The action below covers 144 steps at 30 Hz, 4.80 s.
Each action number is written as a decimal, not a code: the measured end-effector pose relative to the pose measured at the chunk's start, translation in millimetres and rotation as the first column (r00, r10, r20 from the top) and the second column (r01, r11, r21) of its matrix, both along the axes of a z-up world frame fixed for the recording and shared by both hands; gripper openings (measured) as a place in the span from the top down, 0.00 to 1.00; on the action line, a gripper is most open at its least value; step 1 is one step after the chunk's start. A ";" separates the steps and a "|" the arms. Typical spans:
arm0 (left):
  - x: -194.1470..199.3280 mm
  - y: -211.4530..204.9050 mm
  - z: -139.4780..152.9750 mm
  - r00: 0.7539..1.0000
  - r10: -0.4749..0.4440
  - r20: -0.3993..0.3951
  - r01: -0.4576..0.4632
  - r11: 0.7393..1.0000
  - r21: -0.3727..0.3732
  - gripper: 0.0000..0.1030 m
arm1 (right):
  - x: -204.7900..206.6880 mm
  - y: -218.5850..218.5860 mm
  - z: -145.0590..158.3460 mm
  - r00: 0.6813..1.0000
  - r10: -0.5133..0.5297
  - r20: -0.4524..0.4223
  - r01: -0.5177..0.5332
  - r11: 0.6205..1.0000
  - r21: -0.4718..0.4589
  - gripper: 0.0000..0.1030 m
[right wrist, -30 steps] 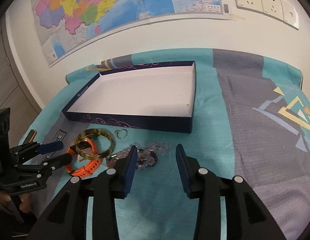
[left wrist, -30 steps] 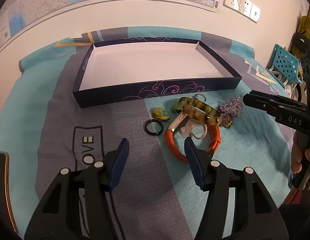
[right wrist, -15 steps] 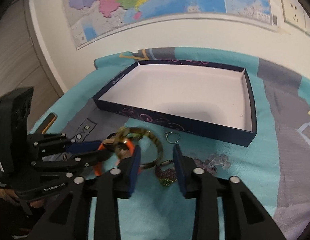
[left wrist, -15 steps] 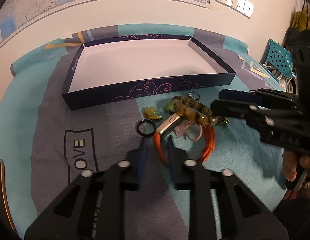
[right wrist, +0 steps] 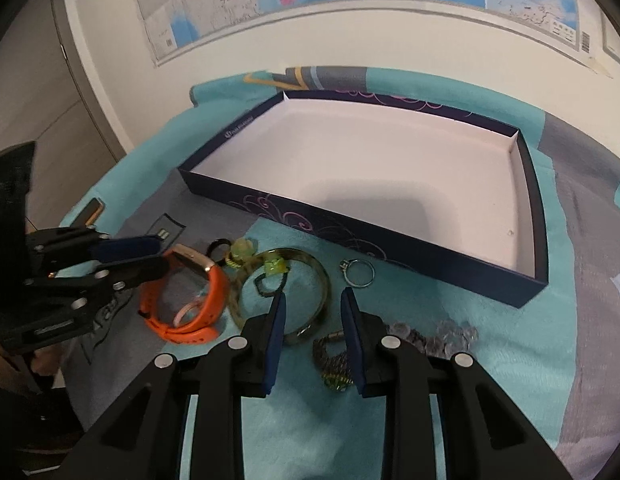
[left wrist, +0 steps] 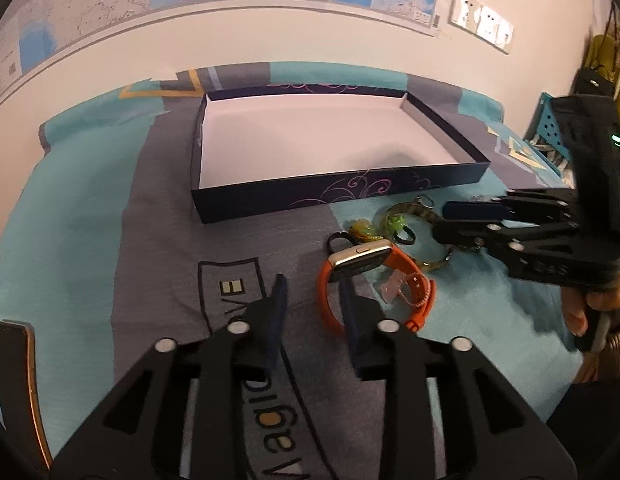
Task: Organize jewelry
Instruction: 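Close the left tool on the orange-strap watch while the right tool grasps the tortoiseshell bangle, then carry the watch with the left tool into the box while the right tool drops the bangle there, then lower the right tool onto the clear crystal bead bracelet and close it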
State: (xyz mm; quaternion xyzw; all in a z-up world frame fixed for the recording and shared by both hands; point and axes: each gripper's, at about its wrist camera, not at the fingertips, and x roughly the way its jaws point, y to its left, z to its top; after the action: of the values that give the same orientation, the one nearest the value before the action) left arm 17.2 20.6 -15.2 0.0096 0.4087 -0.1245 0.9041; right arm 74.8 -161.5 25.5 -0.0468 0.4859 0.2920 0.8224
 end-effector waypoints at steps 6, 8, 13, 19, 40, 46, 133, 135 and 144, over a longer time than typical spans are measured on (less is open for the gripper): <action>-1.6 -5.4 -8.3 0.996 -0.082 -0.041 0.082 0.997 -0.008 0.72 | 6.6 3.1 -5.1 1.000 0.009 -0.002 -0.009 0.999 -0.035 0.90; -1.2 -6.8 -11.6 0.995 -0.092 -0.047 0.092 0.996 -0.016 0.75 | 7.6 1.9 -5.4 1.000 0.003 0.003 -0.002 0.999 -0.041 0.94; 1.9 -3.1 -12.6 0.996 -0.075 -0.052 0.074 0.997 -0.021 0.94 | 5.7 -0.9 -2.0 1.000 -0.011 0.018 0.012 0.999 -0.044 0.95; 2.4 3.2 -3.3 0.998 -0.053 -0.038 0.051 0.998 -0.048 0.94 | 4.4 -13.8 18.8 0.998 -0.037 0.045 0.036 0.999 0.016 0.95; 79.1 22.2 50.7 0.997 0.061 0.055 -0.056 0.993 -0.103 0.94 | 66.6 -35.7 49.9 0.982 -0.135 0.132 0.132 0.991 0.034 0.95; 123.0 18.6 50.4 0.996 0.087 0.038 -0.083 0.993 -0.089 0.94 | 106.8 -35.1 43.4 0.978 -0.165 0.126 0.165 0.986 0.015 0.95; 9.0 5.0 13.1 0.996 -0.023 0.086 0.028 0.998 -0.058 0.37 | -1.2 -67.9 11.7 0.996 -0.080 0.042 0.079 0.997 0.018 0.85; 7.0 4.5 13.3 0.996 -0.033 0.088 0.038 0.997 -0.062 0.37 | -2.1 -70.8 16.4 0.995 -0.087 0.040 0.085 0.995 0.043 0.85; -9.8 -8.3 9.0 0.988 -0.128 0.088 0.132 0.990 -0.048 0.37 | -5.4 -81.3 44.0 0.990 -0.117 0.079 0.107 0.986 0.129 0.85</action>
State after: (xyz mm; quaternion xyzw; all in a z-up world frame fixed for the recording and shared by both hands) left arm 7.4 12.3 -6.2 0.0172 0.3651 -0.1936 0.9105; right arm 69.3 -242.8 69.5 0.0195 0.4328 0.2728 0.8590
